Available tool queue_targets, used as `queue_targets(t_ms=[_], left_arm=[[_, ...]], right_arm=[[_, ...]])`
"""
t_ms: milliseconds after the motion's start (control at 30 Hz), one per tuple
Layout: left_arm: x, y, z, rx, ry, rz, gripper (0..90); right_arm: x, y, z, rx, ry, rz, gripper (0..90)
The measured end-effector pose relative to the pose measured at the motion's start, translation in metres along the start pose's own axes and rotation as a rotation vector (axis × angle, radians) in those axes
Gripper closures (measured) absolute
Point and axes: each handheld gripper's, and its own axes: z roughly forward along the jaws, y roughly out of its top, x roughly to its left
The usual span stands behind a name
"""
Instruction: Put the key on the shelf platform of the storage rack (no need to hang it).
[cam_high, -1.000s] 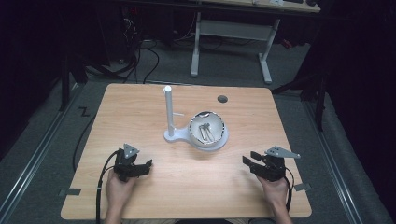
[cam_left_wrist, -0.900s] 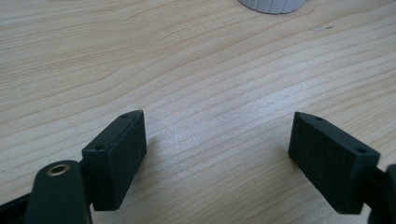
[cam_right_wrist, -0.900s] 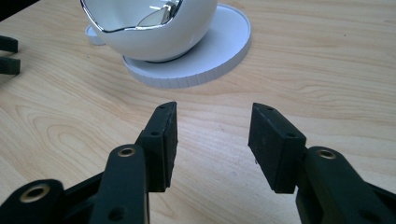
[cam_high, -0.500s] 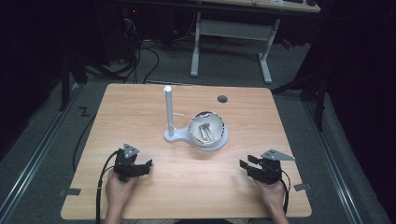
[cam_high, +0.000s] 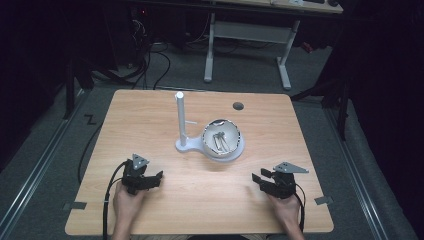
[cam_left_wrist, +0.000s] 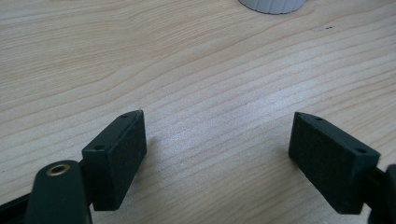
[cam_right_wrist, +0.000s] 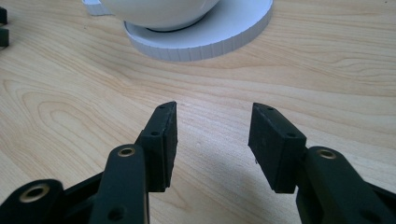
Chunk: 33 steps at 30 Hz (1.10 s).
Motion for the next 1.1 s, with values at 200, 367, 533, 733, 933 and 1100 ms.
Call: queue_targets(t_ms=[200, 367, 533, 733, 933, 1100], left_arm=[[0.000, 0.000, 0.000, 0.000, 0.001, -0.001, 19.5], [0.000, 0.000, 0.000, 0.000, 0.000, 0.000, 19.5], [0.000, 0.000, 0.000, 0.000, 0.000, 0.000, 19.5], [0.000, 0.000, 0.000, 0.000, 0.000, 0.000, 19.5], [0.000, 0.000, 0.000, 0.000, 0.000, 0.000, 19.5], [0.000, 0.000, 0.000, 0.000, 0.000, 0.001, 19.5]], right_arm=[[0.002, -0.003, 0.006, 0.015, -0.009, 0.002, 52.8], [0.003, -0.004, 0.010, 0.029, -0.020, -0.005, 52.7], [0.005, -0.004, 0.015, 0.045, -0.041, -0.034, 52.5], [0.008, -0.005, 0.020, 0.057, -0.061, -0.060, 51.8], [0.013, -0.006, 0.025, 0.077, -0.078, -0.093, 50.9], [0.015, -0.005, 0.027, 0.086, -0.095, -0.126, 48.1]])
